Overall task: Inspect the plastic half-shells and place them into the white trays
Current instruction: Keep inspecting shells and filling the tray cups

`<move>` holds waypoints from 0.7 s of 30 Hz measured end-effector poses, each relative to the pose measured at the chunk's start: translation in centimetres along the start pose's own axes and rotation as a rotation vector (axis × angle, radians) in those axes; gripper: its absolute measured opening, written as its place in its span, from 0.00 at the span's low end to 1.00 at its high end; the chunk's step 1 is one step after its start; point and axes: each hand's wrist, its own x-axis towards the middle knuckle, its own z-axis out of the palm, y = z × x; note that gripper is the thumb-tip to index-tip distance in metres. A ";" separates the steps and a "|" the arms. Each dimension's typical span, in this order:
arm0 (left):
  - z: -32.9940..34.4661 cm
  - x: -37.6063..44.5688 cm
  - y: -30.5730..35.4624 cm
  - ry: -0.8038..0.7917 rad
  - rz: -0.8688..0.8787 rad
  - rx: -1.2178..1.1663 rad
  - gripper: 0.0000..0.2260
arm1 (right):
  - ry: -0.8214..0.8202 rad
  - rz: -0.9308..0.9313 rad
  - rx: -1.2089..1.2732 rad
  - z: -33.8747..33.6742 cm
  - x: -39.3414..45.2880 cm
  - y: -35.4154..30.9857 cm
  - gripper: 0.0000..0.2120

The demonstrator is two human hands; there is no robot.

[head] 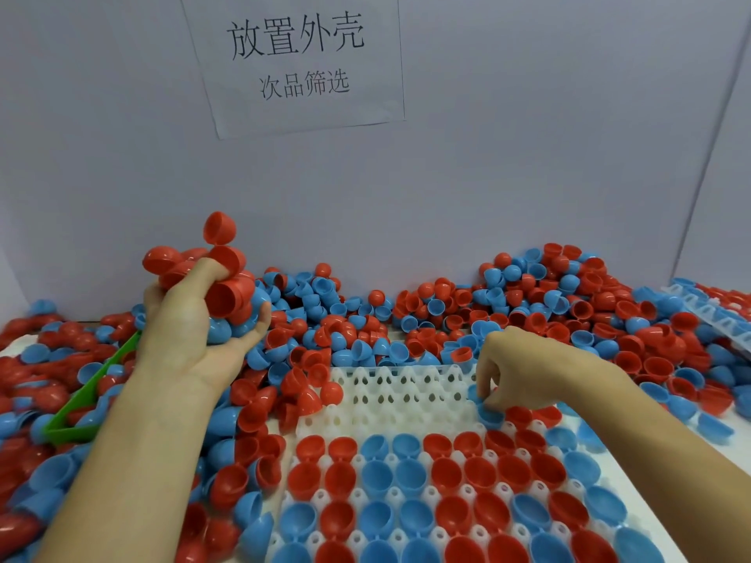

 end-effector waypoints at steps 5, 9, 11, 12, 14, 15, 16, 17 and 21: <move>0.1 -0.5 0.1 -0.007 -0.024 0.030 0.25 | 0.064 0.008 -0.028 1.4 0.5 -0.2 0.05; -0.2 -0.4 0.1 -0.006 -0.043 0.061 0.25 | 0.062 0.022 0.069 2.0 1.0 0.5 0.05; -0.7 -0.1 0.0 0.003 -0.016 0.118 0.23 | 0.051 0.007 0.114 2.3 1.0 0.7 0.06; -1.1 0.2 0.1 0.013 0.010 0.156 0.21 | 0.052 -0.003 0.123 2.3 0.9 0.8 0.05; -1.9 0.6 0.1 0.041 0.075 0.249 0.20 | 0.066 -0.019 0.136 2.4 0.7 0.9 0.05; -2.3 0.9 0.2 0.056 0.114 0.302 0.21 | 0.076 -0.029 0.148 2.3 0.4 0.9 0.06; -2.6 1.0 0.2 0.070 0.153 0.342 0.21 | 0.096 -0.039 0.159 2.3 0.0 0.8 0.07; -2.8 1.1 0.3 0.076 0.191 0.388 0.21 | 0.134 -0.049 0.167 2.1 -0.5 0.8 0.08; -3.7 1.3 0.0 0.107 0.356 0.731 0.23 | 0.359 -0.074 0.259 2.3 -3.3 1.3 0.12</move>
